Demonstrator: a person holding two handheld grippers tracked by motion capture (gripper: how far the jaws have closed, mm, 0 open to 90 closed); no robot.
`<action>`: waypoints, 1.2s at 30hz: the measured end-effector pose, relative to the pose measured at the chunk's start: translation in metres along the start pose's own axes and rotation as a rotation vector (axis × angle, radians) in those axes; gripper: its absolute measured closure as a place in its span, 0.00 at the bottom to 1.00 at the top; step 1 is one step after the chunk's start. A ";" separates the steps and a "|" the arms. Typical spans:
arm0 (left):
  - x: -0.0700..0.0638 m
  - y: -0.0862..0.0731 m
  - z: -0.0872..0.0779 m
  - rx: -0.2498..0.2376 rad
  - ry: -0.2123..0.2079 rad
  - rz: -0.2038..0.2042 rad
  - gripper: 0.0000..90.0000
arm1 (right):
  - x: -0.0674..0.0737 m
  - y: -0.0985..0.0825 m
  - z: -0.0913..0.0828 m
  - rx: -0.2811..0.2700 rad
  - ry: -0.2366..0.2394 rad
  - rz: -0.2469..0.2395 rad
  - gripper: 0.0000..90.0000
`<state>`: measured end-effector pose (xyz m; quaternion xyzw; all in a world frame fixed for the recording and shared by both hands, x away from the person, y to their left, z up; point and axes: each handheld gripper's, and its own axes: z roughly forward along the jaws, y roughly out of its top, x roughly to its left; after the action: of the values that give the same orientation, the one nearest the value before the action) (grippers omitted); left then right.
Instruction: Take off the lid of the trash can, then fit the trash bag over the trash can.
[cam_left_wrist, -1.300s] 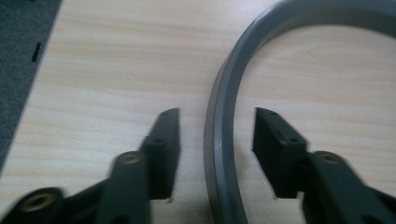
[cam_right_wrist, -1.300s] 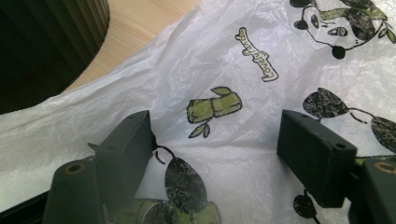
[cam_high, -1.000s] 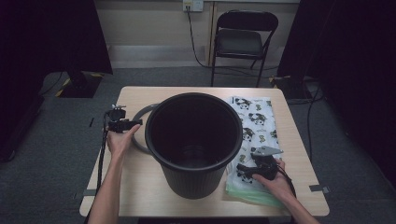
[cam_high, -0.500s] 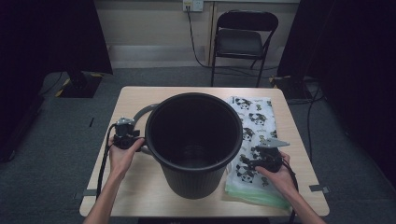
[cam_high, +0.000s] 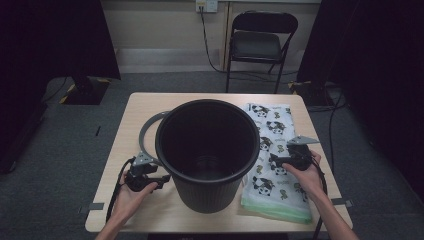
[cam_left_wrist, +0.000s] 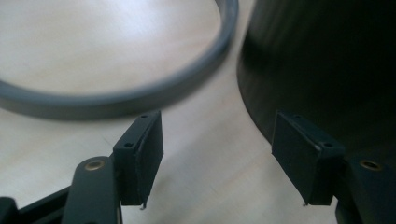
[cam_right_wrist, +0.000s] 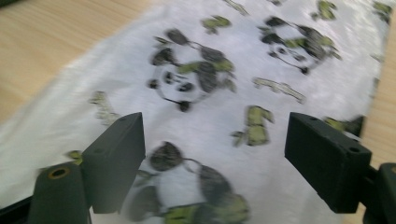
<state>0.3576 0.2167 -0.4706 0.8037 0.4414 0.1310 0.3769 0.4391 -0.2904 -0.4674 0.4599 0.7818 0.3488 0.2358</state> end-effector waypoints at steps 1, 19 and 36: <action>-0.003 -0.003 0.001 0.022 -0.010 0.002 0.37 | -0.004 -0.001 0.002 0.009 -0.016 0.017 0.23; -0.006 -0.015 0.024 0.025 0.060 0.117 0.19 | -0.043 0.018 0.029 0.034 -0.086 0.034 0.27; -0.005 -0.019 0.026 -0.012 0.061 0.114 0.15 | -0.082 0.029 0.073 0.102 -0.225 0.115 0.34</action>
<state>0.3577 0.2056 -0.5013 0.8211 0.4052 0.1792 0.3599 0.5434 -0.3295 -0.4886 0.5514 0.7395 0.2678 0.2781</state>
